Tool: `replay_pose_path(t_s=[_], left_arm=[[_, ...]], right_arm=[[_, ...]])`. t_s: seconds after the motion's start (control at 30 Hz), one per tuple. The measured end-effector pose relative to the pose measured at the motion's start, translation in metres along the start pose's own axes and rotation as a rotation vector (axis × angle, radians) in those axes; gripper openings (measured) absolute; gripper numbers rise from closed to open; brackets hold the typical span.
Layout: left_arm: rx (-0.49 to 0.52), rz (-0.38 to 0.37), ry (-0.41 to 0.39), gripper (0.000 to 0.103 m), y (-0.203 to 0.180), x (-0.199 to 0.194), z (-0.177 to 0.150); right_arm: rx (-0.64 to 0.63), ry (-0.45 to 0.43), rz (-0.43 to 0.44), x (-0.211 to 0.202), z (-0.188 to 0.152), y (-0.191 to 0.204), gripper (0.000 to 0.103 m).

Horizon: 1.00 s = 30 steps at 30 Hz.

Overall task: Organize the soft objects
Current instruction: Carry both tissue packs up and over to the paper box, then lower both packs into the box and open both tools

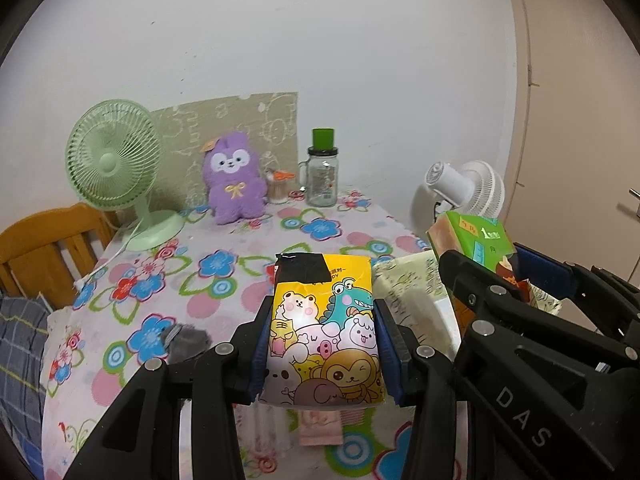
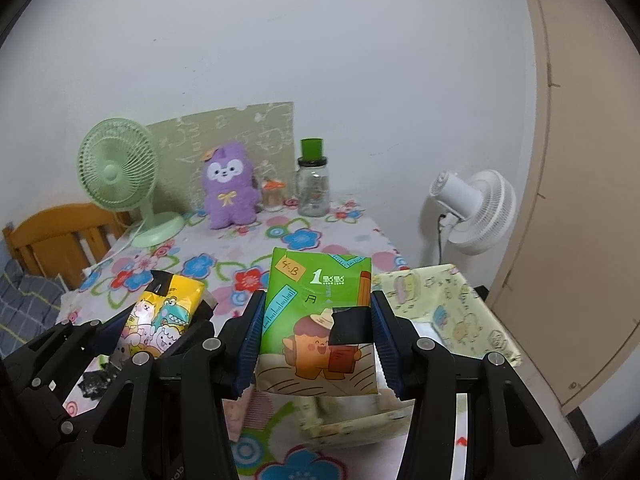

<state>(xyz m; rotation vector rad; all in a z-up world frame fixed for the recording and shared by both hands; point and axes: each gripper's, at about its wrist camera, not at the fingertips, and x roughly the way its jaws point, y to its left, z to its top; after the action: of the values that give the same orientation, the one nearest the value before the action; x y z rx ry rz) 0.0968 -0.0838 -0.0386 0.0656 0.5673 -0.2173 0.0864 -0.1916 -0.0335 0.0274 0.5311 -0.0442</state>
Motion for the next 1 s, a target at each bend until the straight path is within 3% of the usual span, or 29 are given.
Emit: replay_pose_path(t_s=[0.57, 1.0], left_arm=[[0.046, -0.101, -0.004, 0.048, -0.050, 0.025, 0.013], [0.060, -0.119, 0.022, 0.049, -0.075, 0.051, 0.013]], right_arm=[[0.052, -0.004, -0.111, 0.007, 0.002, -0.053, 0.054], [0.078, 0.039, -0.104, 0.029, -0.004, -0.076, 0.055]])
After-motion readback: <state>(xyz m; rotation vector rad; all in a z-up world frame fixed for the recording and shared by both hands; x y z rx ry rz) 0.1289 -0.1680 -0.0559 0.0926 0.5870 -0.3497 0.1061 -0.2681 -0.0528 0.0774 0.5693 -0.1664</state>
